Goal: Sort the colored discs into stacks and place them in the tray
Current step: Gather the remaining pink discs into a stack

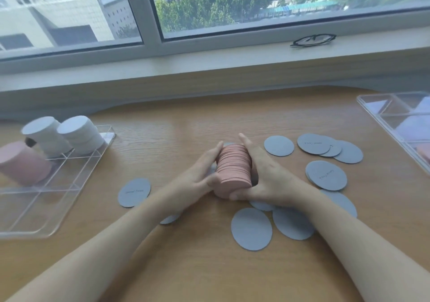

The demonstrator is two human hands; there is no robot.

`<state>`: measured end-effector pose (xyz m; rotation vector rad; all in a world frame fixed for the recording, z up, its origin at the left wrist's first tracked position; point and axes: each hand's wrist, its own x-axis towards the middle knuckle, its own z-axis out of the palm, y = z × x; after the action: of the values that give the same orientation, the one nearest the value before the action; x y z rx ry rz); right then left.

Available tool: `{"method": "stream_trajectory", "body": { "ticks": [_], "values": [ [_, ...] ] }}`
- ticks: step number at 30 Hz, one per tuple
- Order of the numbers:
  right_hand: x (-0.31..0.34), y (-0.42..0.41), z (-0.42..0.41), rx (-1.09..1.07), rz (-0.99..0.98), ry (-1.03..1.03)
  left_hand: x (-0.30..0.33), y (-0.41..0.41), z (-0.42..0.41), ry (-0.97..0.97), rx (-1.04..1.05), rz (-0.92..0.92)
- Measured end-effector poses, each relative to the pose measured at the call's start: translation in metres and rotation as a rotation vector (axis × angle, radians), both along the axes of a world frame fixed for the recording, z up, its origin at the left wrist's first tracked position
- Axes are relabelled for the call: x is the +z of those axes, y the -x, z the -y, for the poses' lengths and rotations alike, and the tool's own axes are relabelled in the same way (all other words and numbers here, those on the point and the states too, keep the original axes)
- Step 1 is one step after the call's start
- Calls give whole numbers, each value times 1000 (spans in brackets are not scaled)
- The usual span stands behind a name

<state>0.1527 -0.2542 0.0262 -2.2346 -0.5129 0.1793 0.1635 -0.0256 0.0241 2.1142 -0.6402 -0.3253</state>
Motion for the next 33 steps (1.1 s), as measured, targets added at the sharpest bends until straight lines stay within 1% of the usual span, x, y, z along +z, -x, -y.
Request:
{"method": "stream_trajectory", "body": {
  "ticks": [1, 3, 5, 7, 10, 13, 15, 18, 22, 26, 30, 33],
  "values": [
    [0, 0, -1, 6, 13, 36, -3, 5, 4, -90, -11, 49],
    [1, 2, -4, 10, 49, 115, -6, 13, 14, -172, 38, 100],
    [1, 4, -6, 10, 56, 165, -9, 18, 22, -208, 109, 111],
    [1, 8, -7, 17, 29, 160, -11, 20, 26, -223, 139, 152],
    [2, 11, -7, 17, 18, 148, -11, 18, 25, -264, 140, 223],
    [3, 11, -9, 5, 76, 199, -9, 18, 21, -303, 101, 253],
    [6, 12, -12, 17, 108, 226, -8, 20, 16, -293, 79, 249],
    [9, 9, -5, 53, 111, 233, -7, 21, 13, -259, 117, 262],
    [14, 3, 18, 57, 59, 108, -5, 24, 14, -213, 136, 236],
    [14, 2, 17, 52, 104, 98, -6, 20, 5, -169, 125, 229],
    [13, 3, 12, 50, 143, 65, -4, 17, 1, -51, 168, 265],
    [16, 7, 0, 37, 208, -28, 5, 23, -7, 59, 218, 310]
  ]
}}
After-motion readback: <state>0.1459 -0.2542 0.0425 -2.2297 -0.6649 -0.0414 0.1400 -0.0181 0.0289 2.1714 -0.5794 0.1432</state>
